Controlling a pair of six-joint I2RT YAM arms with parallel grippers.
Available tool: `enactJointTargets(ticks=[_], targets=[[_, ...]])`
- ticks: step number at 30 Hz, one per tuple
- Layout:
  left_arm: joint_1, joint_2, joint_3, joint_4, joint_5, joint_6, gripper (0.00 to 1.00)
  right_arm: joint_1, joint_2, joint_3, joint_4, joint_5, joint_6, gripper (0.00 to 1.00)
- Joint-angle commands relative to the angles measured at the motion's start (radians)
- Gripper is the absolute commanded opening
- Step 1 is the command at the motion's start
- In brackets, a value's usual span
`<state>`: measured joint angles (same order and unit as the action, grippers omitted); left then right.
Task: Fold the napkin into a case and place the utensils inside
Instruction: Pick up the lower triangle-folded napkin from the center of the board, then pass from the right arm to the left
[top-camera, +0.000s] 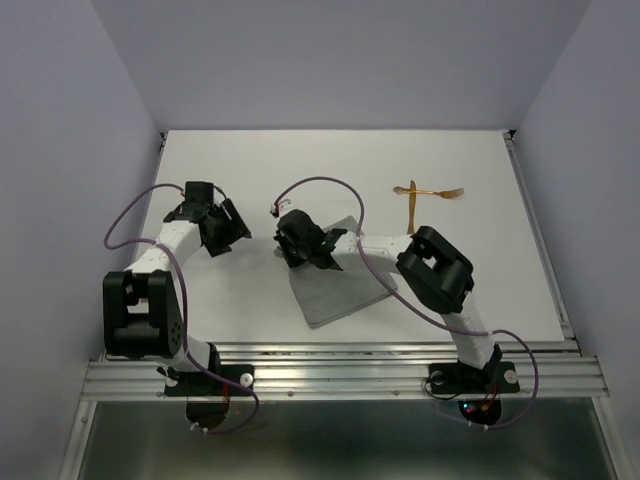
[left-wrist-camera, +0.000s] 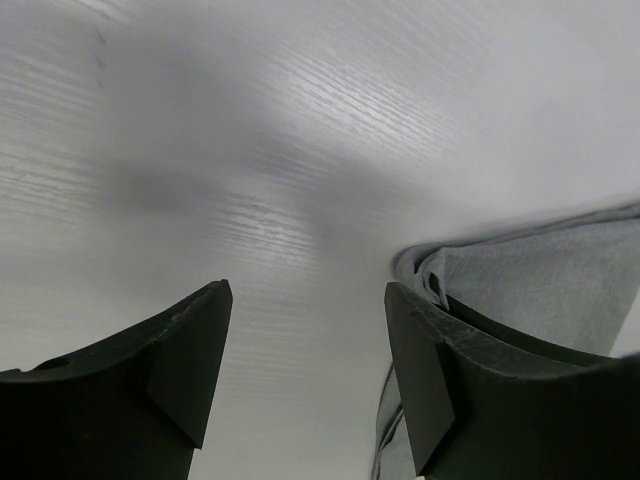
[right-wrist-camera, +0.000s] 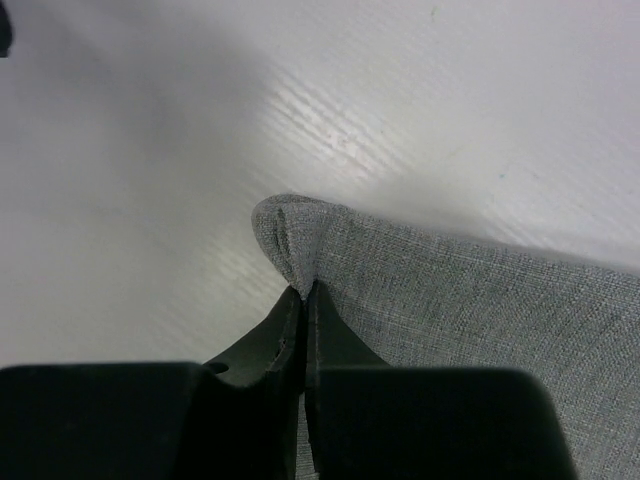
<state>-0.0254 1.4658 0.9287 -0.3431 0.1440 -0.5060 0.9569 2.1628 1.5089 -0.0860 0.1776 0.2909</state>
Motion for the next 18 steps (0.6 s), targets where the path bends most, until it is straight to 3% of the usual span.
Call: enactJointTargets(ticks=[1, 8, 18], targets=[[-0.001, 0.004, -0.024, 0.053, 0.161, 0.004, 0.75, 0.008, -0.081, -0.051, 0.074, -0.089, -0.001, 0.01], [-0.028, 0.056, -0.070, 0.137, 0.333, -0.057, 0.85, 0.008, -0.100, -0.102, 0.124, -0.128, 0.011, 0.01], [-0.042, 0.152, -0.111, 0.236, 0.440, -0.126, 0.80, 0.008, -0.126, -0.127, 0.166, -0.153, 0.025, 0.01]])
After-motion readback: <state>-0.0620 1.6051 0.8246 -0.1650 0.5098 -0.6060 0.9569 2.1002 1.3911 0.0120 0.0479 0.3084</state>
